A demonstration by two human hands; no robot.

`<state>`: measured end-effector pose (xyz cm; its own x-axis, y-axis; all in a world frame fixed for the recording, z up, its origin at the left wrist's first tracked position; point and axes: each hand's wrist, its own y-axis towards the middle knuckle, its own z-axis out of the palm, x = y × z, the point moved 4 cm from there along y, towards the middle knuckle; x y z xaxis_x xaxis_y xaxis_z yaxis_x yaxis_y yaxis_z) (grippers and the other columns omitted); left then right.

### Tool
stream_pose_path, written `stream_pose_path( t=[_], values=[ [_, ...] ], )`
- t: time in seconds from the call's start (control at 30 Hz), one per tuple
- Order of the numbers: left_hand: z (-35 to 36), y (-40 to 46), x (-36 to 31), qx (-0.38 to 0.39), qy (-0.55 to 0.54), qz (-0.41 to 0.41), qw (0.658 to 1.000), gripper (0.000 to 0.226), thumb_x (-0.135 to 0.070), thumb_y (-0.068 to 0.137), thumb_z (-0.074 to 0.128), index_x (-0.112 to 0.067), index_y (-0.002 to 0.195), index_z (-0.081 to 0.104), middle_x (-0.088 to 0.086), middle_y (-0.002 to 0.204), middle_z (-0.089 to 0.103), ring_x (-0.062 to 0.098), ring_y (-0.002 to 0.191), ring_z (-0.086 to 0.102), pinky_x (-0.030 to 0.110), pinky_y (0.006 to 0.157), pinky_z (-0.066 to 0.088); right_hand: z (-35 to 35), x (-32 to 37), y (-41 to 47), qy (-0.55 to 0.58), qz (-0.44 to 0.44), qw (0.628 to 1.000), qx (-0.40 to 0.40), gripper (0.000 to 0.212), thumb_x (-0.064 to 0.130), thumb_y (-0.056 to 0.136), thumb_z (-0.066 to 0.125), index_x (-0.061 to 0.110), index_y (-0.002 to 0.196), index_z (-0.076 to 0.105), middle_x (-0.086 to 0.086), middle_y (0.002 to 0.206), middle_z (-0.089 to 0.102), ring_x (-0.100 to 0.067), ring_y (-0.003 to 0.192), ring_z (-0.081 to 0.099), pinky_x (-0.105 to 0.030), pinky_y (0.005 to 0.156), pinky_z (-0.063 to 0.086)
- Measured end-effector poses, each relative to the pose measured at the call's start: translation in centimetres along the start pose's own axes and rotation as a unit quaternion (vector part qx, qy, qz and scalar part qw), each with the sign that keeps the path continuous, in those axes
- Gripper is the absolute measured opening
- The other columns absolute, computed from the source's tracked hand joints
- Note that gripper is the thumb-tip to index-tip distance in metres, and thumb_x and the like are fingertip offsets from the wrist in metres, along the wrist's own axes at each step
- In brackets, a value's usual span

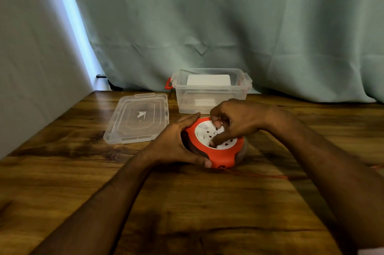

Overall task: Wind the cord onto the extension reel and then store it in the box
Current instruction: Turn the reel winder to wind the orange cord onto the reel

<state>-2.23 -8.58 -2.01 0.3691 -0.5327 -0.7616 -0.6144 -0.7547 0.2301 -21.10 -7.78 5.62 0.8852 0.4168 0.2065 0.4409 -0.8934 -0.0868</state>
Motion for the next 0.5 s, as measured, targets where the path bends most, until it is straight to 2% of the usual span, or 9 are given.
stream_pose_path(
  t=[0.1, 0.2, 0.27, 0.3, 0.37, 0.4, 0.43, 0.5],
  values=[
    [0.1, 0.2, 0.3, 0.005, -0.005, 0.008, 1.000, 0.133, -0.060, 0.049, 0.096, -0.036, 0.160, 0.027, -0.040, 0.135, 0.046, -0.022, 0.120, 0.051, 0.004, 0.091, 0.048, 0.6, 0.3, 0.4, -0.019, 0.015, 1.000, 0.002, 0.047, 0.067, 0.079, 0.075, 0.021, 0.082, 0.067, 0.009, 0.100, 0.074, -0.011, 0.088, 0.073, -0.026, 0.067, 0.062],
    [0.0, 0.2, 0.4, 0.009, -0.010, 0.016, 1.000, 0.130, -0.049, 0.053, 0.099, -0.037, 0.160, 0.026, -0.032, 0.139, 0.052, -0.013, 0.125, 0.054, 0.014, 0.098, 0.052, 0.1, 0.8, 0.3, -0.031, -0.008, 0.999, -0.024, 0.037, 0.060, 0.085, 0.075, 0.025, 0.084, 0.067, 0.012, 0.094, 0.072, -0.008, 0.084, 0.072, -0.021, 0.059, 0.054],
    [-0.1, 0.2, 0.2, 0.007, -0.007, 0.025, 1.000, 0.117, -0.046, 0.055, 0.100, -0.047, 0.152, 0.036, -0.030, 0.137, 0.057, -0.008, 0.127, 0.057, 0.016, 0.098, 0.053, -0.9, 0.8, 0.0, -0.014, -0.034, 0.998, -0.048, 0.020, 0.043, 0.086, 0.080, 0.029, 0.091, 0.068, 0.011, 0.089, 0.071, -0.005, 0.080, 0.070, -0.022, 0.057, 0.051],
    [-0.1, 0.2, 0.0, 0.005, 0.000, 0.032, 0.999, 0.108, -0.046, 0.055, 0.100, -0.054, 0.145, 0.041, -0.031, 0.137, 0.058, -0.006, 0.126, 0.057, 0.016, 0.098, 0.053, -1.3, 0.7, -0.3, 0.005, -0.048, 0.998, -0.049, 0.018, 0.029, 0.084, 0.083, 0.030, 0.096, 0.069, 0.011, 0.090, 0.071, -0.003, 0.079, 0.068, -0.022, 0.058, 0.051],
    [-0.1, 0.3, -0.3, 0.001, 0.008, 0.041, 0.999, 0.099, -0.046, 0.054, 0.099, -0.060, 0.136, 0.047, -0.030, 0.138, 0.058, -0.004, 0.127, 0.057, 0.019, 0.100, 0.054, -1.4, 0.4, -0.5, 0.048, -0.061, 0.997, -0.022, 0.037, 0.007, 0.078, 0.083, 0.030, 0.105, 0.071, 0.014, 0.105, 0.073, 0.001, 0.083, 0.067, -0.013, 0.057, 0.049],
    [-0.1, 0.3, -0.4, 0.003, 0.005, 0.044, 0.999, 0.097, -0.045, 0.054, 0.099, -0.061, 0.135, 0.048, -0.030, 0.138, 0.059, -0.004, 0.127, 0.058, 0.020, 0.100, 0.055, -1.3, 0.3, -0.5, 0.057, -0.058, 0.997, -0.004, 0.045, 0.003, 0.076, 0.084, 0.031, 0.109, 0.071, 0.015, 0.114, 0.071, 0.001, 0.086, 0.067, -0.009, 0.057, 0.049],
    [0.0, 0.4, -0.4, 0.007, 0.000, 0.048, 0.999, 0.097, -0.044, 0.054, 0.100, -0.062, 0.134, 0.048, -0.030, 0.137, 0.059, -0.004, 0.126, 0.058, 0.020, 0.099, 0.055, -1.1, 0.2, -0.5, 0.057, -0.053, 0.997, 0.007, 0.049, 0.001, 0.076, 0.085, 0.032, 0.111, 0.071, 0.016, 0.120, 0.069, 0.004, 0.089, 0.066, -0.005, 0.058, 0.048],
    [0.1, 0.4, -0.3, 0.014, -0.002, 0.056, 0.998, 0.097, -0.040, 0.056, 0.100, -0.063, 0.134, 0.048, -0.030, 0.137, 0.060, -0.004, 0.126, 0.059, 0.016, 0.096, 0.054, -0.8, 0.0, -0.3, 0.055, -0.047, 0.997, 0.011, 0.051, 0.001, 0.076, 0.086, 0.032, 0.113, 0.070, 0.016, 0.124, 0.067, 0.020, 0.086, 0.059, 0.001, 0.056, 0.043]
  ],
)
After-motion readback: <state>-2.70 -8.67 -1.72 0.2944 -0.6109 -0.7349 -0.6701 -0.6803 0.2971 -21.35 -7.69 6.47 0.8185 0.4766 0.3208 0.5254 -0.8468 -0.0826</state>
